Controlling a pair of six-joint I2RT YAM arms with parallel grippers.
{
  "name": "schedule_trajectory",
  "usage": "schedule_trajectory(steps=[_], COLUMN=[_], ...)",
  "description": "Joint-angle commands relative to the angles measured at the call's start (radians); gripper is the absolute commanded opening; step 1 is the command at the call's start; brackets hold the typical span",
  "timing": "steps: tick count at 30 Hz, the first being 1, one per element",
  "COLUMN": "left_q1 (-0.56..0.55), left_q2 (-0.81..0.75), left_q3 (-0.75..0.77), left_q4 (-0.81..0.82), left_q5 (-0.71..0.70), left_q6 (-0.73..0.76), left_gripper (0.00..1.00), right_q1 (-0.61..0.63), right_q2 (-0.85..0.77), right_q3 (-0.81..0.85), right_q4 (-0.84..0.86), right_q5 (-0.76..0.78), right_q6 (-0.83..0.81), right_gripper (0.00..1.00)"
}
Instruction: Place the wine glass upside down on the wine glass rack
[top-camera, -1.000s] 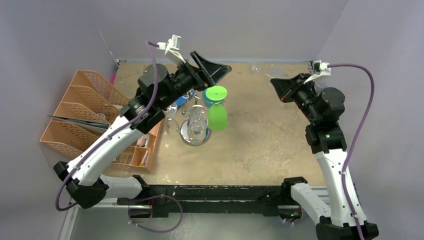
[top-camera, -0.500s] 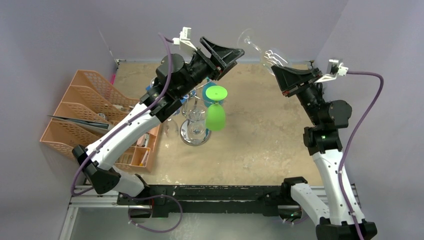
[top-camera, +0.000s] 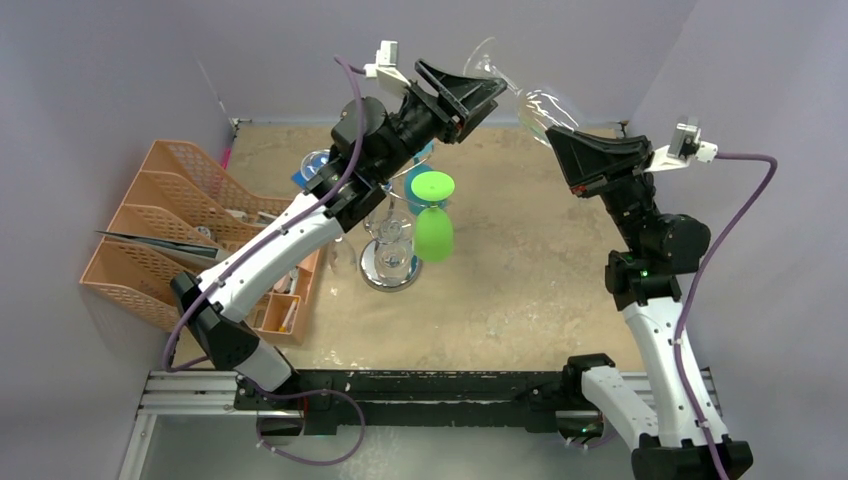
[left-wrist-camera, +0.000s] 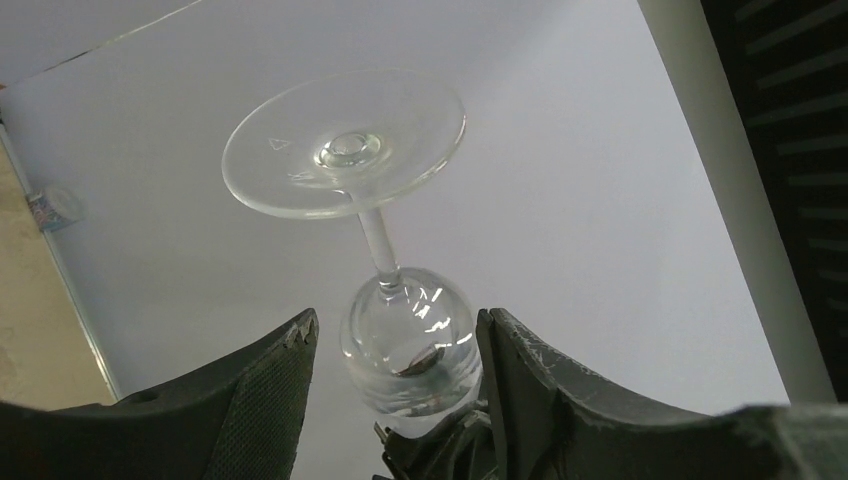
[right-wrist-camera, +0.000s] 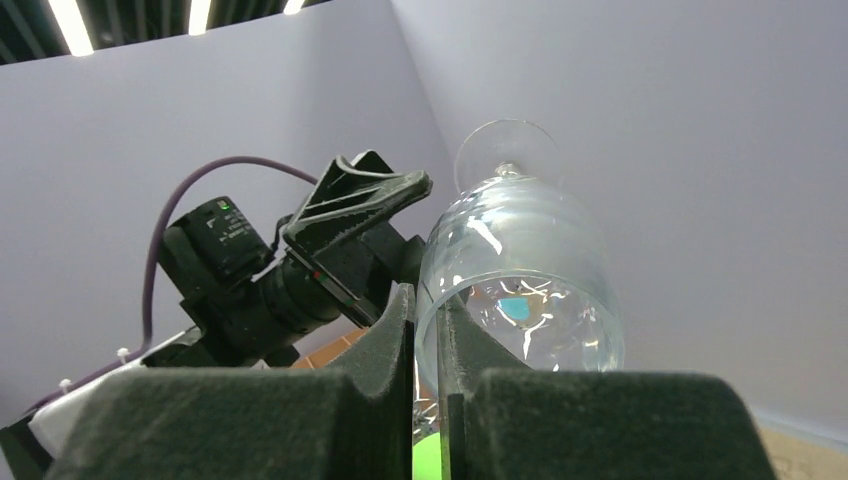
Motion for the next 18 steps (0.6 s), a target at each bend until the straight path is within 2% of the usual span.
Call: schedule_trajectory(steps=[1, 6, 12, 18], left_q1=[-0.011, -0.022, -0.024, -0.034], left_q2=[0.009, 0.031, 0.035, 0.051], left_q3=[0.029, 0.061, 0.040, 0.027], left_q4=[0.126, 0.116, 0.181, 0.254], left_q5=[-0.009, -0.028, -0.078, -0.035], left_q6=[0.047, 0.103, 0.149, 0.149], left_gripper=[0.58, 0.50, 0.40, 0.27], right_q1=[0.003, 0.003, 0.003, 0.003], right_q2=[0.004, 0.023, 0.050, 0.057], right_q3=[0.015, 0.011, 0.018, 0.034], right_q4=[0.176, 0.219, 0.263, 0.261], right_q5=[-0.035, -0.050, -0.091, -0.141], right_q6=[0.069, 0.105, 0.141, 0.143], right_gripper=[0.00, 0.00, 0.00, 0.00])
